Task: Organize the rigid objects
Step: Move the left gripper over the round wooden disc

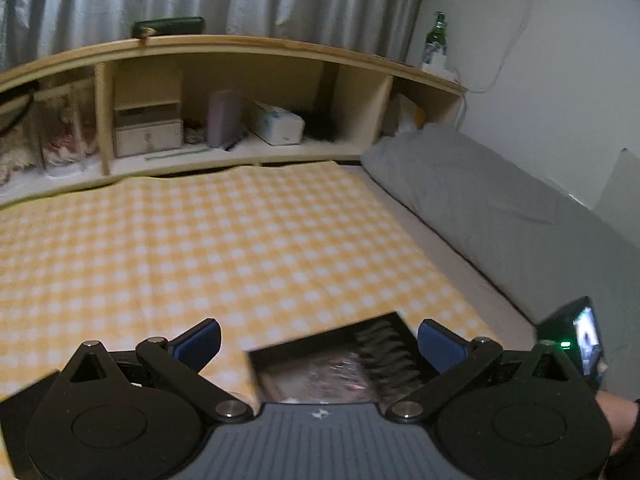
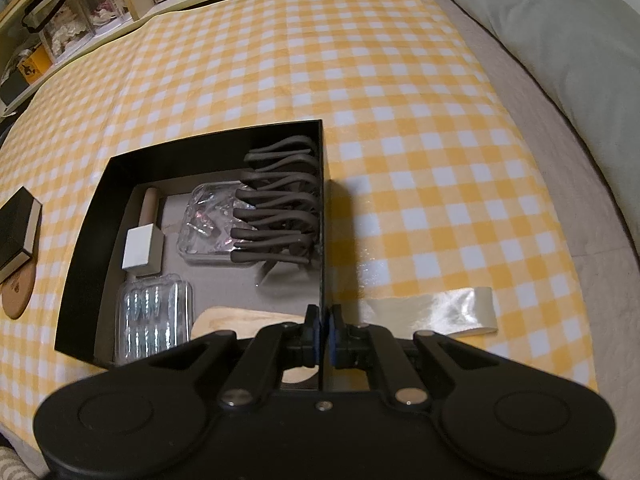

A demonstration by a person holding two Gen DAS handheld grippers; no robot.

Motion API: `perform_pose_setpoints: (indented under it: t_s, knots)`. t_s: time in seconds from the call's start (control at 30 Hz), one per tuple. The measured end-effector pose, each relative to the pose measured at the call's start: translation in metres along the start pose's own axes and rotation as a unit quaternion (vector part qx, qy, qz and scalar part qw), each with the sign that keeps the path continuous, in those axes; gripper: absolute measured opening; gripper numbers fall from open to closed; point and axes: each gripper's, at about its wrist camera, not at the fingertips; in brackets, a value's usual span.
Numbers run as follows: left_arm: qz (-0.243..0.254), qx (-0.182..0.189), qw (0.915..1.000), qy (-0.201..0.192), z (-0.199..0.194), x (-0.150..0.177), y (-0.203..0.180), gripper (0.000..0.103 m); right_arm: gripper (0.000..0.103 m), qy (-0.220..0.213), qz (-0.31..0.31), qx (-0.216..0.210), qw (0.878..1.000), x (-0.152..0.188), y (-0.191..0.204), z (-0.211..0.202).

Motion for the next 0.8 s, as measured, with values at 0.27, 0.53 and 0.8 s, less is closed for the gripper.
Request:
perform_pose_setpoints:
  t_s: [0.27, 0.53, 0.8]
  knots:
    - [0.008, -0.057, 0.9975, 0.042, 0.032, 0.018, 0.046, 0.103, 0.005, -0.002, 0.009, 0.005, 1.0, -0.001, 0.001, -0.002]
    - [0.096, -0.061, 0.9858, 0.123, 0.076, 0.064, 0.066, 0.088, 0.005, -0.002, 0.009, 0.005, 1.0, -0.001, 0.001, -0.002]
    - [0.166, -0.034, 0.9697, 0.176, 0.106, 0.101, 0.058, 0.083, 0.004, -0.002, 0.008, 0.006, 1.0, -0.001, 0.003, -0.001]
Point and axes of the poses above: each gripper's, at about its wrist camera, not at the fingertips, and z roughly the way its jaws point, y to its left, x to its underside, and after that the axes turned 8 degrees about -x, right-handed
